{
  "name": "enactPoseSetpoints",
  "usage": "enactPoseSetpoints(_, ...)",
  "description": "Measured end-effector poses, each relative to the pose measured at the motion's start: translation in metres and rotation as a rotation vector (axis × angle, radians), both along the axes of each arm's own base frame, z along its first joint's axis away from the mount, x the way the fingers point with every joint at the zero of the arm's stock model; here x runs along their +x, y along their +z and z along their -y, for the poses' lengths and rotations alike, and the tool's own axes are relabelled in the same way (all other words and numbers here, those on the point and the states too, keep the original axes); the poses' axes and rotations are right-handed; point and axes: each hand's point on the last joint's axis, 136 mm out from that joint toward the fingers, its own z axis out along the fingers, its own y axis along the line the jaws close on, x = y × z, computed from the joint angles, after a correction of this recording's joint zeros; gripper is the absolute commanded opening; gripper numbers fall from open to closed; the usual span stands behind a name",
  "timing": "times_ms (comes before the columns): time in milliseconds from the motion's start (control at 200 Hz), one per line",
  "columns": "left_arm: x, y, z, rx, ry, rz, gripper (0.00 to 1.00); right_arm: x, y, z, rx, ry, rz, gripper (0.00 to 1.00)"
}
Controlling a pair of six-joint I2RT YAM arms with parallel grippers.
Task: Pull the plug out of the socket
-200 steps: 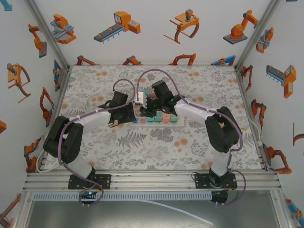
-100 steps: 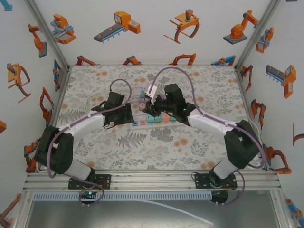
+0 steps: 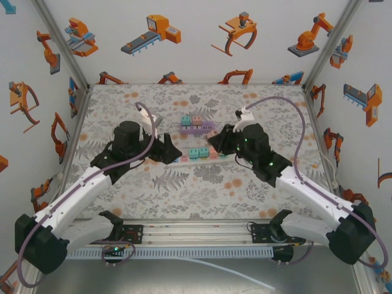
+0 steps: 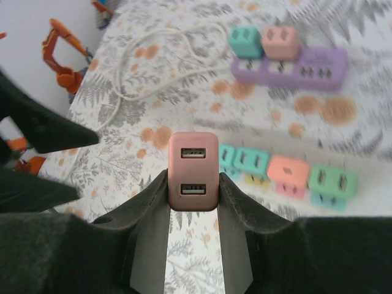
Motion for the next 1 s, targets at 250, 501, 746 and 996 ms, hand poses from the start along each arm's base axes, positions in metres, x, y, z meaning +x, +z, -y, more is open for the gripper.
enactPoseSetpoints(250, -0.057, 0.005, 0.036, 0.014, -0.297, 0.093, 0.98, -0.018, -0.072, 0.063, 0.047, -0.253, -0.209, 0.13)
enactPoseSetpoints(501, -0.078, -0.017, 0.053, 0.082, -0.417, 0.092, 0.97, -0.026, -0.133, 0.095, 0.038, -0.416, -0.33, 0.13)
enactPoseSetpoints(746, -0.073, -0.032, 0.057, 0.135, -0.42, 0.078, 0.97, -0.019, -0.183, 0.111, 0.034, -0.494, -0.429, 0.13)
enactPoseSetpoints(996, -0.069, -0.035, 0.057, 0.158, -0.402, 0.087, 0.97, -0.01, -0.192, 0.107, 0.098, -0.496, -0.433, 0.24)
